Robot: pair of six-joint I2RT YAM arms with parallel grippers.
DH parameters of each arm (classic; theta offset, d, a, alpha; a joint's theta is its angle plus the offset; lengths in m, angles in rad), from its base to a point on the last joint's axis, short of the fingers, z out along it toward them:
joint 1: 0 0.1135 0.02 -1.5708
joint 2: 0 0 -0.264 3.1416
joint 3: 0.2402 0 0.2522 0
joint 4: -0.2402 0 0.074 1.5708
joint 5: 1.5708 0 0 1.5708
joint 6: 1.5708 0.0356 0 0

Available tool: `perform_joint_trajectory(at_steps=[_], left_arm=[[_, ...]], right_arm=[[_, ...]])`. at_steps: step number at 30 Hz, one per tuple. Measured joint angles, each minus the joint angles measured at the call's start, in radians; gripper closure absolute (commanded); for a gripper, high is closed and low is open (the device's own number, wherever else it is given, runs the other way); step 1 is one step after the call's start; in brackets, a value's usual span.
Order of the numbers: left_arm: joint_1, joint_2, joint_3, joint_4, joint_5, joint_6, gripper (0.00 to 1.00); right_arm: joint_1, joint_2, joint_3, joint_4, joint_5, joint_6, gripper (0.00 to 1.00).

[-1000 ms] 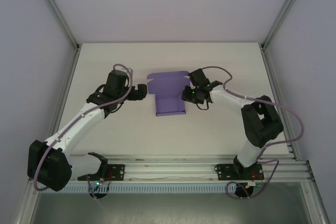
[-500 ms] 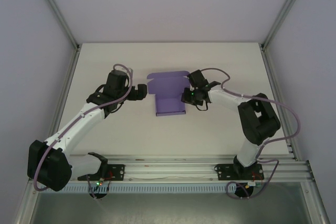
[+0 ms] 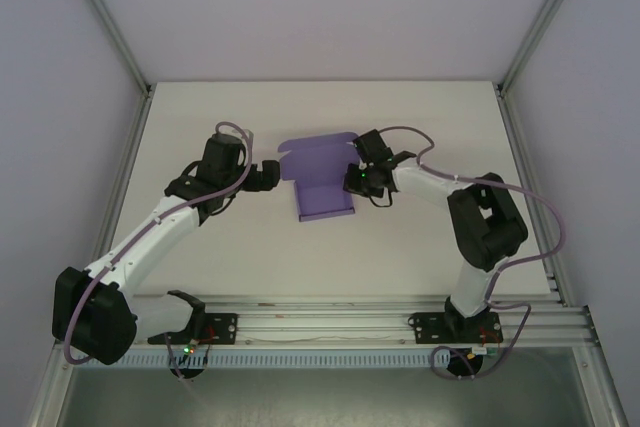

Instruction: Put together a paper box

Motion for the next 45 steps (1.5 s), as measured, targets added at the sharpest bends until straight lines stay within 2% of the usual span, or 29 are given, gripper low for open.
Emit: perform_joint_trajectory(at_steps=[2,6,25,32,34,37,45], left_arm=[[0.0,0.0,0.0,0.0,0.0,0.0,0.0],[0.0,0.0,0.0,0.0,-0.001,0.0,0.0],[0.0,-0.002,0.0,-0.002,-0.017,0.001,0.0],[0.0,-0.005,0.0,-0.004,-0.027,0.001,0.0],[0.0,-0.01,0.0,-0.004,-0.027,0.001,0.0],[0.0,-0.021,0.0,-0.005,-0.027,0.001,0.0],[0.0,-0.031,0.0,-0.005,-0.027,0.001,0.0]], right_arm=[[0.002,0.008,0.014,-0.012,0.008,-0.007,0.88],[0.01,0.018,0.031,-0.027,0.034,-0.014,0.85],[0.058,0.083,0.142,-0.143,0.166,-0.051,0.84],[0.066,0.101,0.167,-0.167,0.196,-0.067,0.78],[0.066,0.103,0.168,-0.168,0.201,-0.073,0.81],[0.069,0.103,0.168,-0.167,0.206,-0.082,0.78],[0.074,0.108,0.165,-0.155,0.206,-0.119,0.81]])
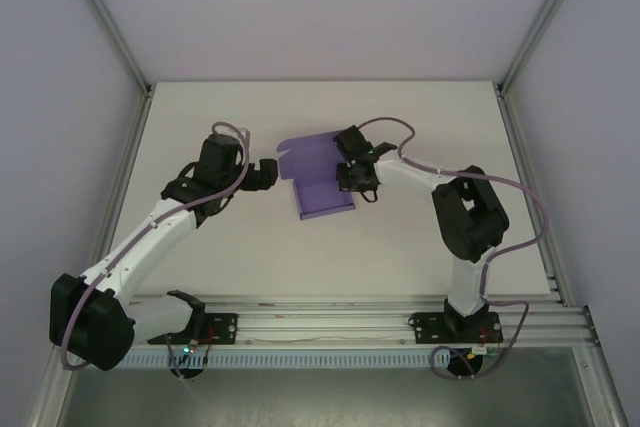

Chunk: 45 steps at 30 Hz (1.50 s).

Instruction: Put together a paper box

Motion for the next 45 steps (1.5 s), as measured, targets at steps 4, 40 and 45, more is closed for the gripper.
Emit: perform_joint_trajectory(at_steps=[4,40,45], left_arm=[[0.0,0.0,0.0,0.0,0.0,0.0,0.0],[-0.237,0.026,-0.218,0.258,0.01,-0.32,0.09],[-0.34,0.169,-0.194,0.28,-0.077,-0.355,0.18]], right_arm=[[0.004,0.0,-0.002,0.007,0.001,-0.02,0.85],[0.053,-0.245,-0.267,0.142,0.203,-0.037,1.0],[0.06,-0.246,-0.304,0.157,0.207,-0.025,1.0]])
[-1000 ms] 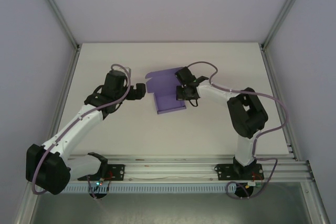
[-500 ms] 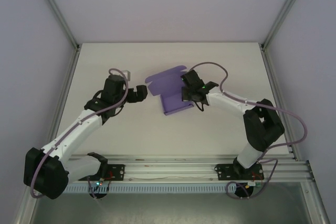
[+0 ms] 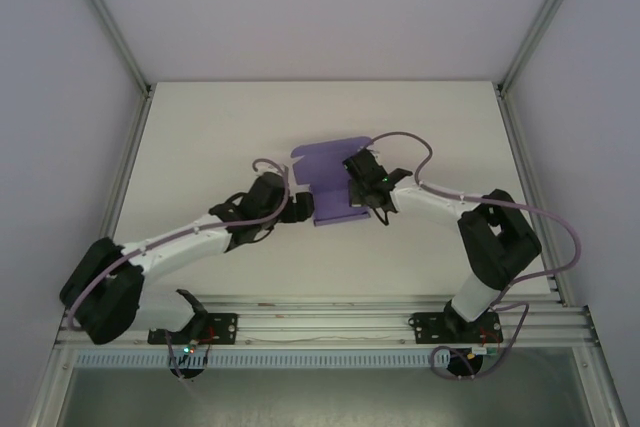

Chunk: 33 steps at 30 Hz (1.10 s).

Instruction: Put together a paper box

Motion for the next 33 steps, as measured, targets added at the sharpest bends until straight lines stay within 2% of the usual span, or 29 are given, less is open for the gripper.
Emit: perform_joint_trajectory(at_steps=[4,10,14,19,23,28,33], left_arm=[[-0.036,0.122,0.069,0.014,-0.04,-0.031,0.26],[-0.069,0.311,0.221,-0.009,-0.119,-0.069,0.46],[-0.082,0.402,0.315,-0.069,-0.156,-0.076,0.51],[-0.092,0.433,0.327,-0.155,-0.207,-0.108,0.57],[-0.097,0.454,0.327,-0.175,-0.215,-0.122,0.65],[-0.098,0.495,0.346,-0.169,-0.211,-0.128,0.8],[-0.097,0.516,0.37,-0.171,-0.214,-0.13,0.87]], right_arm=[[0.0,-0.004,-0.029,0.015,0.0,0.008,1.0],[0.002,-0.011,-0.037,0.029,0.0,0.011,1.0],[0.002,-0.011,-0.037,0.029,0.0,0.019,1.0],[0.002,-0.011,-0.037,0.029,0.0,0.035,1.0],[0.002,-0.011,-0.037,0.029,-0.003,0.048,0.95],[0.004,-0.011,-0.037,0.029,-0.021,0.075,0.87],[0.003,-0.011,-0.037,0.028,-0.032,0.101,0.78]])
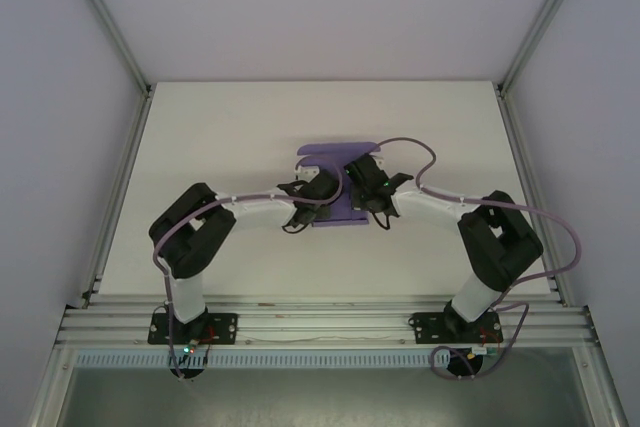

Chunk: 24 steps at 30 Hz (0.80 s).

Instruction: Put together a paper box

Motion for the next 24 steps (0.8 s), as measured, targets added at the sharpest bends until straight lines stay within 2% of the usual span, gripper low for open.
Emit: perform_joint_trajectory(at_steps=[9,16,21,24], left_arm=[[0.0,0.0,0.004,-0.009,0.0,0.001,0.93],[-0.001,0.0,0.008,-0.015,0.001,0.001,0.95],[-0.006,0.0,0.008,-0.015,0.005,0.001,0.96],[-0.008,0.0,0.01,-0.015,0.003,0.002,0.97]], right_arm=[[-0.018,0.0,0.0,-0.005,-0.055,0.04,0.73],[-0.018,0.0,-0.027,-0.021,-0.061,0.068,0.74],[-0.018,0.005,-0.058,-0.029,-0.059,0.08,0.85],[-0.018,0.006,-0.056,-0.042,-0.039,0.076,1.0]])
